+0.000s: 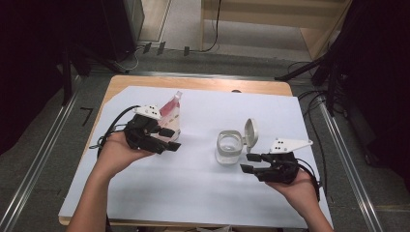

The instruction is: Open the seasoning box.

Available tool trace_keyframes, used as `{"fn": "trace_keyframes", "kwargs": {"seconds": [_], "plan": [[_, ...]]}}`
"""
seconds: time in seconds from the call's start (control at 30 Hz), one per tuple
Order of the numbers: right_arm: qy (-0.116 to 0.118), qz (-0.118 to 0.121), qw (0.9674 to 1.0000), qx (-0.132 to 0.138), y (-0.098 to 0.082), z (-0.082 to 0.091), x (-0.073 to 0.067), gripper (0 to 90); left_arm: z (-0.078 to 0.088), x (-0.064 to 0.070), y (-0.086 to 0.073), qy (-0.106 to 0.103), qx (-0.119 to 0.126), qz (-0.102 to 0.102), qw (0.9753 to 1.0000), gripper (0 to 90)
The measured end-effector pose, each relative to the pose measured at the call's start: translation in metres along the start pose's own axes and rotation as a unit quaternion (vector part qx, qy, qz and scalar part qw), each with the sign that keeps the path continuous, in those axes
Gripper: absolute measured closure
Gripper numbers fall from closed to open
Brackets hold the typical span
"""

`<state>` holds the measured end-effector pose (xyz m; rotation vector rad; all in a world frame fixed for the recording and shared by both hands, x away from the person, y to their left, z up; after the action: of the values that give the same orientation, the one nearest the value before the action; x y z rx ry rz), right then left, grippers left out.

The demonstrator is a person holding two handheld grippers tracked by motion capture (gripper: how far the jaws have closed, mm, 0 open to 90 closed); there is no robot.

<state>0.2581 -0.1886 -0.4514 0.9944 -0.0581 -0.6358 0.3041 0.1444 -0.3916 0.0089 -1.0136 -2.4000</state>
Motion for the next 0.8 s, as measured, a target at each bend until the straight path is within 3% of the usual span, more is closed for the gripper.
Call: {"fn": "trace_keyframes", "kwargs": {"seconds": [0.23,0.43,0.6,0.8], "plan": [[0.014,0.006,0.9997,-0.020,0.000,-0.013,-0.009,52.6,0.019,0.008,0.008,0.004,0.000,-0.006,1.0000,45.4],[0.021,0.015,0.9994,-0.023,0.000,-0.018,-0.014,52.6,0.046,0.011,0.012,0.019,0.030,0.004,0.9994,44.5],[0.025,0.016,0.9992,-0.026,0.000,-0.021,-0.016,52.5,0.066,0.005,0.004,0.025,0.034,0.019,0.9989,44.4],[0.027,0.019,0.9990,-0.030,0.000,-0.023,-0.017,52.6,0.086,-0.014,-0.014,0.064,0.038,0.040,0.9964,44.8]]}}
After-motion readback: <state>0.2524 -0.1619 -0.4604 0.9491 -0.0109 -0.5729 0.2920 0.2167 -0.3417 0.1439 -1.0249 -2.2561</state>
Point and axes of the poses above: each handheld gripper's, and its own axes: z roughly backward along the jaws, y roughly out of its top, x roughly to its right, the point moved 4 cm from there along -z, roughly forward along the jaws, and after that the axes turned 1 degree about -x, right-handed, at the moved point
